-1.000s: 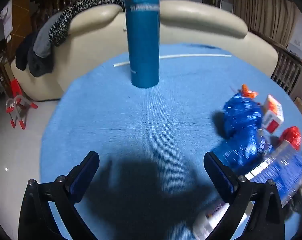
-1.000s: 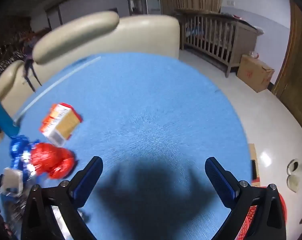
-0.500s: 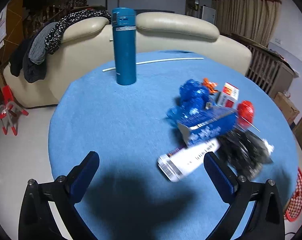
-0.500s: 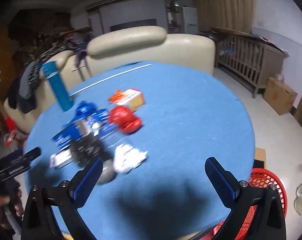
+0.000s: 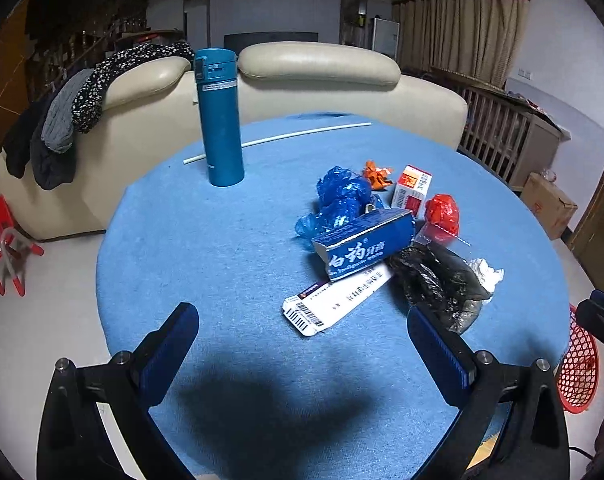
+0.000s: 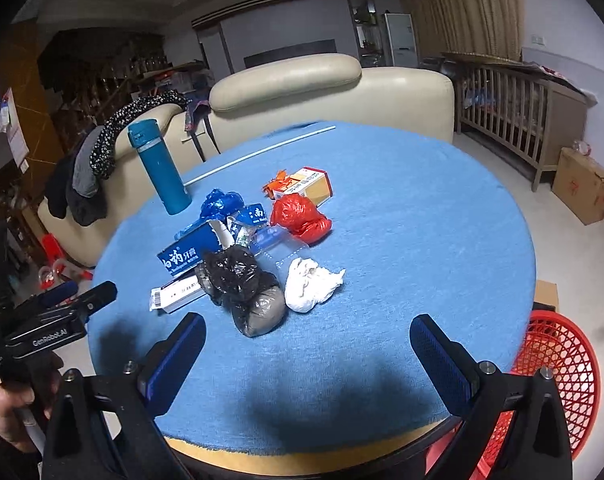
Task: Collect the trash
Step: 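Move both grippers toward the pile of trash on the table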
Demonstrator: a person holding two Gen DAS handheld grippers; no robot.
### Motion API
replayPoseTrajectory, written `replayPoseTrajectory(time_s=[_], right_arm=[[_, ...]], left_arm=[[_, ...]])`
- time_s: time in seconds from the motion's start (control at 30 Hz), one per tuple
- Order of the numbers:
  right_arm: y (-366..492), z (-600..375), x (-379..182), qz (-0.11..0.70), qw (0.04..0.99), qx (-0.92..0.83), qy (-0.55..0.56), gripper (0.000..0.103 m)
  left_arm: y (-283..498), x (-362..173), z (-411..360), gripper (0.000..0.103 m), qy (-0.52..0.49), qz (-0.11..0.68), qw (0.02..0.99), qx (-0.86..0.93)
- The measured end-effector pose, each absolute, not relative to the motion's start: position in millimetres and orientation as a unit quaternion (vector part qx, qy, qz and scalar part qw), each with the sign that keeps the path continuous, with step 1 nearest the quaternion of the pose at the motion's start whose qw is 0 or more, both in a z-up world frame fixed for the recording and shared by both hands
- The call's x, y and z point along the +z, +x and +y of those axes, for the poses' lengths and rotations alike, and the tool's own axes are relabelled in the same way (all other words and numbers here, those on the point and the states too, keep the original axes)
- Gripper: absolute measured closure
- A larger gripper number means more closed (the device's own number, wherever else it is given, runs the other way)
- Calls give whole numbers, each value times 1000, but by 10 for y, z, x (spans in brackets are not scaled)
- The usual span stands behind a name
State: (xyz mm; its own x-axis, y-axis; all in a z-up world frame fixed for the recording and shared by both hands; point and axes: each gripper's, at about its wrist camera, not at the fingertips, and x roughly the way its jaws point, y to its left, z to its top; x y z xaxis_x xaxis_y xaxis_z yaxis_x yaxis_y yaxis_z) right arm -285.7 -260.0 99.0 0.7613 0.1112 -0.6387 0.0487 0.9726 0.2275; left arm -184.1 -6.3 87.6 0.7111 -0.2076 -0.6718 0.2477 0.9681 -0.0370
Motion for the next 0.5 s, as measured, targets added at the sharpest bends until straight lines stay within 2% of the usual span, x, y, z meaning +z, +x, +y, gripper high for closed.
replayPoseTrajectory(time_s=[0.5], right_arm=[[-2907, -2697, 929, 345, 930, 16, 125, 0]], left_arm=[[-1867, 904, -226, 0, 43, 357, 924, -130]])
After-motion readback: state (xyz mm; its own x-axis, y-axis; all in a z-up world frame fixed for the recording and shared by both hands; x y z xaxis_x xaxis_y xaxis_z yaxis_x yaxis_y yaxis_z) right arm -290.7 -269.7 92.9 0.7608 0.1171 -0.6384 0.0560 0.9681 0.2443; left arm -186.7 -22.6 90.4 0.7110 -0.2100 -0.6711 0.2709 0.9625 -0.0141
